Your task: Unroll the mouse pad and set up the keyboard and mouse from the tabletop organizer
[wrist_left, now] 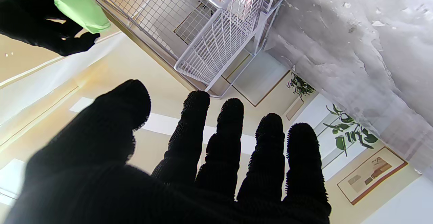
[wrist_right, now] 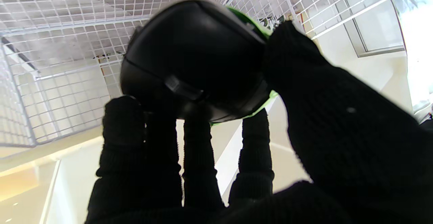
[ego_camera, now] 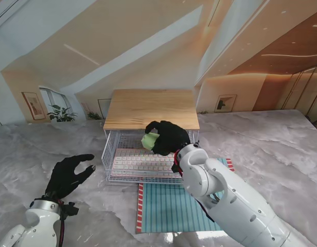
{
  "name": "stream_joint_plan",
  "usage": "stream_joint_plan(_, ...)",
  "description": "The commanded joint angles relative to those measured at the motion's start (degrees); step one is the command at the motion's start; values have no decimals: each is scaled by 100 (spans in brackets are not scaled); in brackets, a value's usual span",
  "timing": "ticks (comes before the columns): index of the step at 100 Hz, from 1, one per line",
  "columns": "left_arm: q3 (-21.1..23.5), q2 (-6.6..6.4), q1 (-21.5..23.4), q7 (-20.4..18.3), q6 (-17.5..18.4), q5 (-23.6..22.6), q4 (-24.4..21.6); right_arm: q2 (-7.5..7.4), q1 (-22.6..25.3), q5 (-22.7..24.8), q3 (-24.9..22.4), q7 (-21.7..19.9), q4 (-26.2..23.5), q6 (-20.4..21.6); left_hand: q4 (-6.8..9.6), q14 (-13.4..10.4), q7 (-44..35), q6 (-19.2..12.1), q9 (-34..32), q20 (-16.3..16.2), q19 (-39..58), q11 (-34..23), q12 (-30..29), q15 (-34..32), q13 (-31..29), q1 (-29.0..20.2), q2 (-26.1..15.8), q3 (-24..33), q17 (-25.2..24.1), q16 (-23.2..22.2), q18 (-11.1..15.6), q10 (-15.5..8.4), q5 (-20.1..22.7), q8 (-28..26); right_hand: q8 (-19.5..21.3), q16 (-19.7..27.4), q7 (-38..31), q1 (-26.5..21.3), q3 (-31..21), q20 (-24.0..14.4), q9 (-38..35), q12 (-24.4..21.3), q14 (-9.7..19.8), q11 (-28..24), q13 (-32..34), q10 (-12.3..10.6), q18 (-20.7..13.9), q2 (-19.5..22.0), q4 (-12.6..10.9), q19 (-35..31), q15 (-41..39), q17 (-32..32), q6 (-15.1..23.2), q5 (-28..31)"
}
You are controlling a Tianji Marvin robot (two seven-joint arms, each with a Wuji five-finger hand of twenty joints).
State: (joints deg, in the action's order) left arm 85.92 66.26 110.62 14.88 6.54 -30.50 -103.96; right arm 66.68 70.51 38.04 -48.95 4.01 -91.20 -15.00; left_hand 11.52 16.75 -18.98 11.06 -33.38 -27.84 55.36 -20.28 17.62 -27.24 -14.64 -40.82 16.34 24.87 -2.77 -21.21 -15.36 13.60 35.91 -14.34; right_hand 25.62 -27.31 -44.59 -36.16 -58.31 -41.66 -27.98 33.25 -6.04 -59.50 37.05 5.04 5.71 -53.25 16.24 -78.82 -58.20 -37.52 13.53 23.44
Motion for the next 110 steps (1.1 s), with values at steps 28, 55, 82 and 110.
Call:
stream_joint_plan(28, -50, 6, -42, -141, -6, 22, -91, -181, 1005, 504, -825, 38, -892, -70, 127, -20, 5, -100, -47, 11, 17, 70, -47, 31, 52, 130, -130, -17, -12, -35, 144, -115, -15, 63, -19, -117, -54, -867, -783, -261, -159, 142, 381, -333, 649, -125, -127, 391, -448, -232, -917, -119, -42, 264)
stream_joint_plan(55, -71, 7, -59, -138, 5, 34, -106, -280, 2007, 1026, -1751, 57, -1553, -94, 130, -13, 7, -89, -47, 14, 13, 79, -49, 40, 55, 119, -135, -25, -13, -32, 146, -102, -9, 64, -17, -108, -35, -888, -796, -273, -173, 131, 350, -330, 661, -108, -104, 387, -450, -239, -928, -127, -71, 297)
stream_joint_plan(82, -104, 2, -64, -169, -6, 50, -112, -285, 2778, 1272, -2503, 196, -1843, -264, 132, -11, 17, -87, -41, 17, 8, 83, -48, 44, 61, 111, -136, -34, -19, -31, 149, -102, -16, 69, -13, -97, -21, -902, -807, -288, -198, 119, 323, -319, 668, -83, -85, 393, -449, -249, -936, -132, -83, 320)
stream_joint_plan(110, -121, 0, -66, -173, -14, 42, -123, -246, 3087, 1250, -2822, 402, -1618, -585, 135, -5, 17, -88, -41, 21, 0, 86, -49, 45, 60, 107, -135, -41, -18, -31, 145, -98, -13, 69, -8, -98, -8, -912, -825, -310, -204, 121, 293, -313, 657, -47, -59, 388, -450, -272, -957, -110, -97, 349)
